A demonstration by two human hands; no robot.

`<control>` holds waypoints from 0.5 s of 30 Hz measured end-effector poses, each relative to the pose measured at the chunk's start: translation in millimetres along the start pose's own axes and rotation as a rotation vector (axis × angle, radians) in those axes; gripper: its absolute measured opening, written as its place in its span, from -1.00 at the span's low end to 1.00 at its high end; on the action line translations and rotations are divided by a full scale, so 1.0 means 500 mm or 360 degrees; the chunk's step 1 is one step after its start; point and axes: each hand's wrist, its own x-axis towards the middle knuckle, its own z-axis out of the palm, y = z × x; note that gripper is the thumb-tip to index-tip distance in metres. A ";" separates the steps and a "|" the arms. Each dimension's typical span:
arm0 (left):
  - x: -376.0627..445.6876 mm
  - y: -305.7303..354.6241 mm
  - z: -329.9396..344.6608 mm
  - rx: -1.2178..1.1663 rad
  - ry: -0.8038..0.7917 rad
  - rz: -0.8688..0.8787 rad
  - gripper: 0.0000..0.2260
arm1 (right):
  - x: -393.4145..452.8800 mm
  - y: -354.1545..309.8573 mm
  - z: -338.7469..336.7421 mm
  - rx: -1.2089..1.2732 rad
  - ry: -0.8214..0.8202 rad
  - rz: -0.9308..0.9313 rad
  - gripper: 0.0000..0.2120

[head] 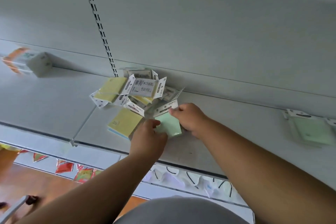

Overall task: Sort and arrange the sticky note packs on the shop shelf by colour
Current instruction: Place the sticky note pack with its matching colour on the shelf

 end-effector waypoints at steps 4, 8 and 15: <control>0.003 0.029 0.034 -0.0257 -0.0119 0.0200 -0.74 | -0.035 0.031 -0.072 0.0432 0.0178 -0.0029 -0.83; 0.004 0.100 0.097 -0.0451 -0.0346 0.0207 -0.76 | -0.087 0.094 -0.188 0.0510 0.0407 0.0034 -0.82; -0.056 0.281 0.273 -0.0280 -0.0662 0.0447 -0.85 | -0.169 0.233 -0.402 -0.0197 0.1001 0.0165 -0.78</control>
